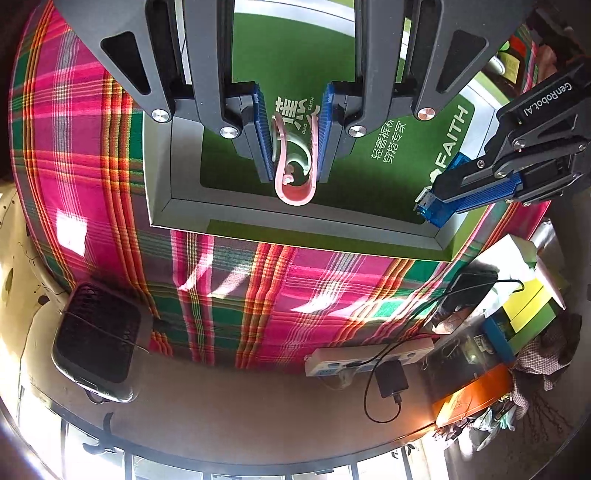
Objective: Organize rigid objects
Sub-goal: 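Carry the USB tester and earphone holder over the green box with both tools, then lower both items into the green box and open both tools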
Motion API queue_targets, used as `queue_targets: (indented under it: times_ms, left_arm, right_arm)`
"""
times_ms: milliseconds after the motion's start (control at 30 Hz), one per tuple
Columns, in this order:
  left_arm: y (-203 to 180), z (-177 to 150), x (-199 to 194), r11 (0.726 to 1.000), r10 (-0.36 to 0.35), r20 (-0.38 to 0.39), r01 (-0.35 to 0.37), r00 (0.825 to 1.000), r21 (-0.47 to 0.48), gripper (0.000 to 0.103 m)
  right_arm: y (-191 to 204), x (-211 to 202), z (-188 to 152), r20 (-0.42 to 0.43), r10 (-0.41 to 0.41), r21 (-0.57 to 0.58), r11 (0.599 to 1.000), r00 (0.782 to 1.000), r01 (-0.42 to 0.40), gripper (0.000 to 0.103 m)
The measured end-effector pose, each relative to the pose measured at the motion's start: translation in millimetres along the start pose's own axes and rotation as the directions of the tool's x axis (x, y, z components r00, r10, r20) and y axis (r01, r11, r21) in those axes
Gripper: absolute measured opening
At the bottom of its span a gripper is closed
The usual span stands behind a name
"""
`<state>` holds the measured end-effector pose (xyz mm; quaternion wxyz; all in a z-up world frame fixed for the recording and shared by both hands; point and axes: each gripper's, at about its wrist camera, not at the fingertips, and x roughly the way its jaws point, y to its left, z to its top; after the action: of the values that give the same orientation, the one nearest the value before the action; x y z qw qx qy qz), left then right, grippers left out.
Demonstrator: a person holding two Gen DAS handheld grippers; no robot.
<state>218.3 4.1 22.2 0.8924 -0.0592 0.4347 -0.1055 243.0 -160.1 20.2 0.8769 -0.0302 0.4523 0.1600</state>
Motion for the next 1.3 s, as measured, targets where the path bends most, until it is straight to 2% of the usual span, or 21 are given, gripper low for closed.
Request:
queue_targets:
  times_ms: [333,900,1133,1200,1300]
  left_arm:
    - [-0.5,1.2,12.1,1.000,0.021,-0.018,-0.021,1.000,0.013,0.021]
    - [-2.8,0.5,15.6,0.999,0.042,-0.017,-0.041,0.999,0.026,0.022]
    - [-2.9,0.9,15.5,0.999,0.042,-0.017,-0.042,0.999,0.026,0.022]
    - [-2.7,0.8,15.2,0.999,0.044,-0.017,-0.044,0.999,0.026,0.023]
    - [-2.9,0.2,13.2,0.999,0.046,-0.014,-0.045,0.999,0.022,0.031]
  right_arm:
    - [-0.4,16.1,3.2,-0.023,-0.017,0.003,1.000,1.000,0.017,0.024]
    - [1.0,15.5,3.0,-0.006,-0.021,0.010,1.000,1.000,0.021,0.025]
    - [1.7,14.8,2.1,-0.004,-0.011,0.015,1.000,1.000,0.011,0.028]
    - [1.8,14.1,1.8,-0.002,-0.006,0.018,1.000,1.000,0.006,0.030]
    - [1.6,12.6,1.5,0.004,-0.007,0.024,1.000,1.000,0.007,0.032]
